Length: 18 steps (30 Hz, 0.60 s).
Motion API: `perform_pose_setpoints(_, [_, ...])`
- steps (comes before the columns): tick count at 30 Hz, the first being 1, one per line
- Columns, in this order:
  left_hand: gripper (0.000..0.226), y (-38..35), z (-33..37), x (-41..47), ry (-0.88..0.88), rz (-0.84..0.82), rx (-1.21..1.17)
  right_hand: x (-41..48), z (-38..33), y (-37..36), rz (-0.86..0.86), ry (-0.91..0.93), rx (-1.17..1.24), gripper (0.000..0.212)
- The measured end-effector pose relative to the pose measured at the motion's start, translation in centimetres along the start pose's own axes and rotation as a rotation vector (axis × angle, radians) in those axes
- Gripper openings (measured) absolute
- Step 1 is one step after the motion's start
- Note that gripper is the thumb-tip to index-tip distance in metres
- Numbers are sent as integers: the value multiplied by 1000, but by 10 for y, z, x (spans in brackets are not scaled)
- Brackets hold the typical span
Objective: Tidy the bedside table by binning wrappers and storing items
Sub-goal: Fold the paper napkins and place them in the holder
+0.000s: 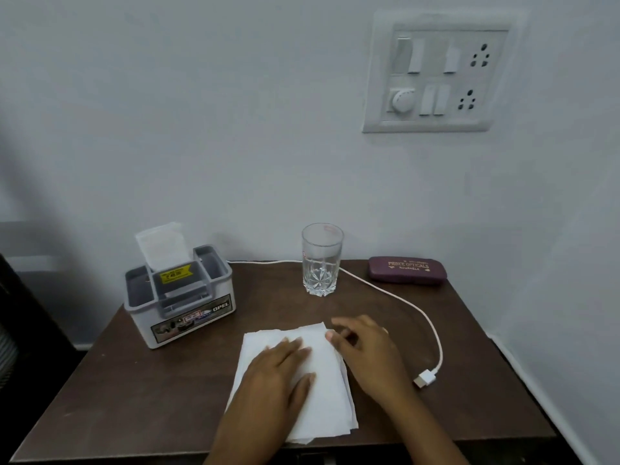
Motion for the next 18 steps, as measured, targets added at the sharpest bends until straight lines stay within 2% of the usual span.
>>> perform_pose_setpoints(10, [39,-4,-1,-1,16,16,22,9,-2,-8,48,-6,-42,12])
perform_pose_setpoints(14, [38,12,1,0,9,107,-16,10,2,-8,44,10,92,7])
perform_pose_setpoints(18, [33,33,-11,7,152,183,-61,12,11,-9,-46,-145,188,11])
Point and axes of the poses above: each hand's wrist, its own x-axis towards the middle knuckle, its own y-axis out of the back of the hand, z = x × y, the point moved 6 cm from there along x, towards the middle knuckle, and after that the axes turned 14 degrees about x, right-handed, at the moved point
